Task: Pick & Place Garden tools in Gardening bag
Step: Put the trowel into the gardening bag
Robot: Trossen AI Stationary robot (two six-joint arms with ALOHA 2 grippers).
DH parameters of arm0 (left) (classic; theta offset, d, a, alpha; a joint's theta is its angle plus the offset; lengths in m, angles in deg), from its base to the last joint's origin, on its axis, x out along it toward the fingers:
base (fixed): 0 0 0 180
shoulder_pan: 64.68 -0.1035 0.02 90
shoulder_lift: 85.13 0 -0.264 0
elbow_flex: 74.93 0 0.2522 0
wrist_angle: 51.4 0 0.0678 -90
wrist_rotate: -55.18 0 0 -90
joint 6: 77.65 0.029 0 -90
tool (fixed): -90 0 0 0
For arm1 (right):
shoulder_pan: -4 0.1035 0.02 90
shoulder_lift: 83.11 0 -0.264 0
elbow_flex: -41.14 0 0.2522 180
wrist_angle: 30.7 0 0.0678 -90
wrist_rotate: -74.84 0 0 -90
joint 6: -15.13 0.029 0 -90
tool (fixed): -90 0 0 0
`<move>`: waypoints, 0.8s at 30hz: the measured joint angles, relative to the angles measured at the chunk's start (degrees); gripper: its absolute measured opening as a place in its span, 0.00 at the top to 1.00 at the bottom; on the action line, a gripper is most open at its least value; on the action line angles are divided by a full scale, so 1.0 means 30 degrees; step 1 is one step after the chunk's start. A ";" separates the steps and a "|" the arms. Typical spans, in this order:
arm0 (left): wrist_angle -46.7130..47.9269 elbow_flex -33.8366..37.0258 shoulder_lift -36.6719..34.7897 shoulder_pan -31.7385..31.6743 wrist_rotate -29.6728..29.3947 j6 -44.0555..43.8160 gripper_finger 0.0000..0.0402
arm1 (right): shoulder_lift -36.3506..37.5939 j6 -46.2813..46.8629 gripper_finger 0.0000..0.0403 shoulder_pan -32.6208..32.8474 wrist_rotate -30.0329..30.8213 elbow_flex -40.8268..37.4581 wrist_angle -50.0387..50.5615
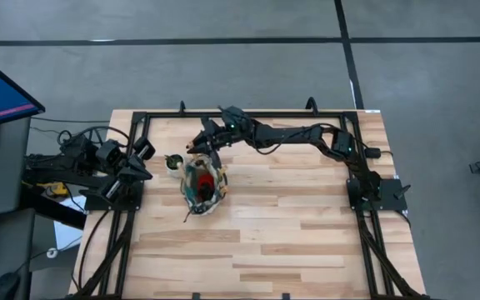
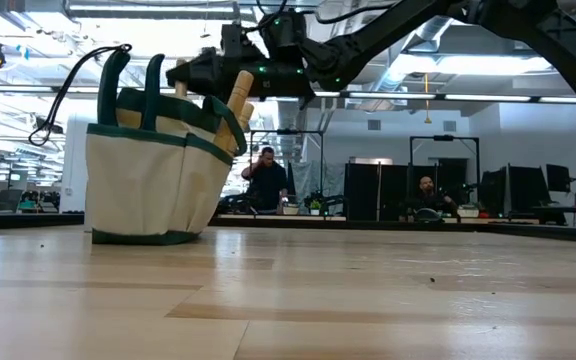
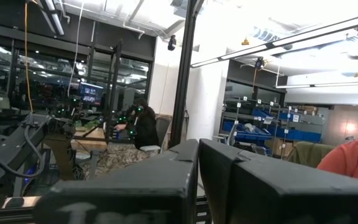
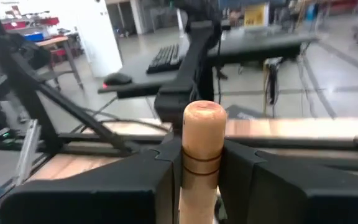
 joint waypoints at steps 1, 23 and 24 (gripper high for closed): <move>-0.0007 0.0000 0.0000 -0.0007 0.0000 -0.0007 0.99 | 0.0000 0.0149 0.85 -0.0031 -0.0347 0.0000 0.0236; 0.0007 0.0000 0.0000 -0.0007 0.0044 0.0023 0.99 | 0.0182 0.2132 0.85 -0.0168 -0.3099 0.0000 -0.2950; 0.0007 0.0000 0.0000 -0.0006 0.0044 0.0023 0.99 | 0.0182 0.2139 0.85 -0.0361 -0.3113 0.0000 -0.2965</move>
